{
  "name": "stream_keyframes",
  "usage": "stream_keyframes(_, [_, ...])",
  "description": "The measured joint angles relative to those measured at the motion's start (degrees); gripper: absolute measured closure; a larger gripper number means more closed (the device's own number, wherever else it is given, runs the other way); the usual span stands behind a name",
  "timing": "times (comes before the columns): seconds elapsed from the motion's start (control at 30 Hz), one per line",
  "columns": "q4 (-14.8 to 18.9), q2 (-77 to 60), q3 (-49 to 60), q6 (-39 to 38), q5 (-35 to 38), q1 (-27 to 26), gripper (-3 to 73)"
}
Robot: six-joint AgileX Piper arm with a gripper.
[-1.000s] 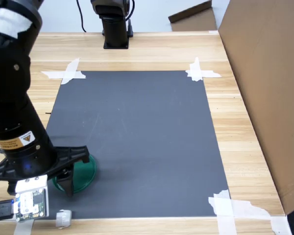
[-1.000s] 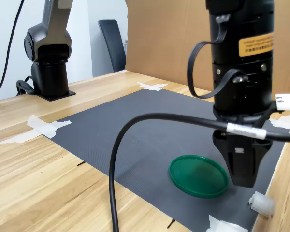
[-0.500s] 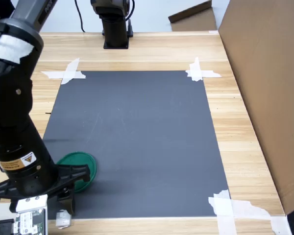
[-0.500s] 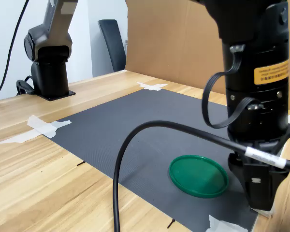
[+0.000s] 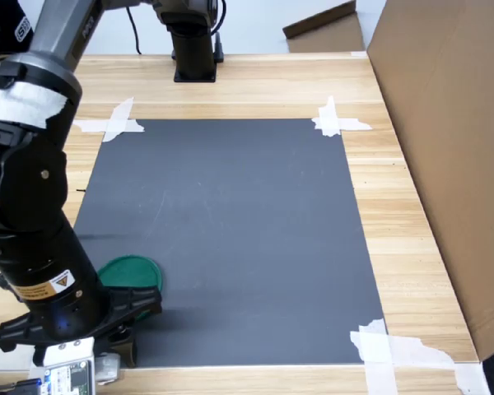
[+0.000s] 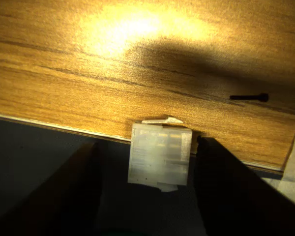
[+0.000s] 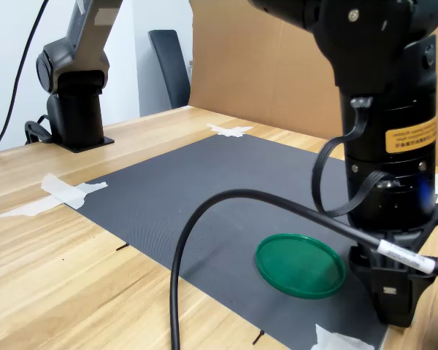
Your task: Grasp a white terminal and put it in the green lid.
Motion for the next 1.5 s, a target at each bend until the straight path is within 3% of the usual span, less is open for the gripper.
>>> stream_keyframes(0.1, [0.0,0.0,0.0,0.0,-0.05,0.0,23.8])
stream_keyframes(0.27, [-0.8,0.0,0.0,0.0,-1.14,0.0,33.4])
stream_keyframes(0.33, [-1.09,0.0,0.0,0.0,-1.53,0.0,42.8])
stream_keyframes(0.37, [-1.09,0.0,0.0,0.0,-1.53,0.0,43.4])
stream_keyframes(0.8, [-1.16,-1.2,0.0,0.0,-1.47,0.0,43.4])
stream_keyframes(1.1, [-1.05,-7.94,0.07,0.0,3.78,-0.05,43.4])
stream_keyframes(1.5, [-0.31,-20.27,14.28,-8.1,3.84,-0.05,43.4])
